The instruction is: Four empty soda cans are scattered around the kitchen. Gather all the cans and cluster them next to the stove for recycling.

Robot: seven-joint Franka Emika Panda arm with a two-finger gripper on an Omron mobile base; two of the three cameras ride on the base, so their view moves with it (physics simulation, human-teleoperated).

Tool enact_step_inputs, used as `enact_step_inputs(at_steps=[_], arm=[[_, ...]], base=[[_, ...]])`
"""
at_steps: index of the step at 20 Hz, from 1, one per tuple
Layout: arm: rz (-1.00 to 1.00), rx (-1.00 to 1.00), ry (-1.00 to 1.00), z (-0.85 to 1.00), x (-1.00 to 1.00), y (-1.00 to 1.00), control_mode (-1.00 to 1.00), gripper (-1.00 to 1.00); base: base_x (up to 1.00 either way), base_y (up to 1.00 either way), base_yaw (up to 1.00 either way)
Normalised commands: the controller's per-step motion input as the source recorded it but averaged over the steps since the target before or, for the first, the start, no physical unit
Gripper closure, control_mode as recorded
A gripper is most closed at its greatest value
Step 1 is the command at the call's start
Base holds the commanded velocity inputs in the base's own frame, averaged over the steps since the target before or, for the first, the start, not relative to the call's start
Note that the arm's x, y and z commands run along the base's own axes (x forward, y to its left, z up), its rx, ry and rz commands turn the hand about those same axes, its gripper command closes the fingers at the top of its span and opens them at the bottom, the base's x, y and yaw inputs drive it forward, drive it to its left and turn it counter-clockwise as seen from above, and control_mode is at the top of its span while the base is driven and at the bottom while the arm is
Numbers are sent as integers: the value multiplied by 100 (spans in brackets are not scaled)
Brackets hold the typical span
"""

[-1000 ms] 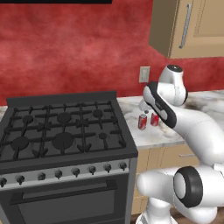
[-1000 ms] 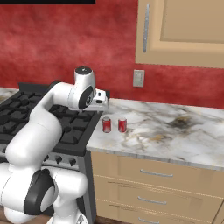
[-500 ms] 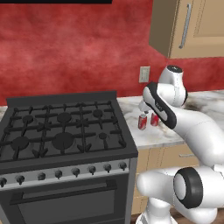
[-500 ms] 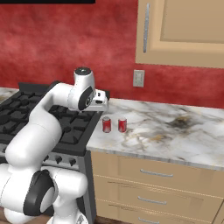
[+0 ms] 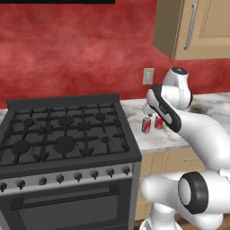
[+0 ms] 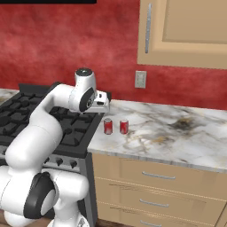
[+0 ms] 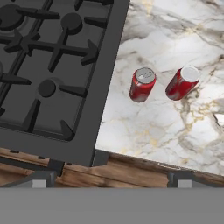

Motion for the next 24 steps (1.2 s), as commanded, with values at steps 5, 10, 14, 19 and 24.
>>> enact_step_inputs(at_steps=[5,10,14,19,24], arm=[[0,0,0,0,0,0,100,-100],[0,0,0,0,0,0,100,-100],[0,0,0,0,0,0,100,-100],[0,0,0,0,0,0,100,-100],[0,0,0,0,0,0,100,-100]], base=[[-41,0,-3],[-48,0,-1],[-41,2,-2],[-14,41,-3],[0,61,-6]])
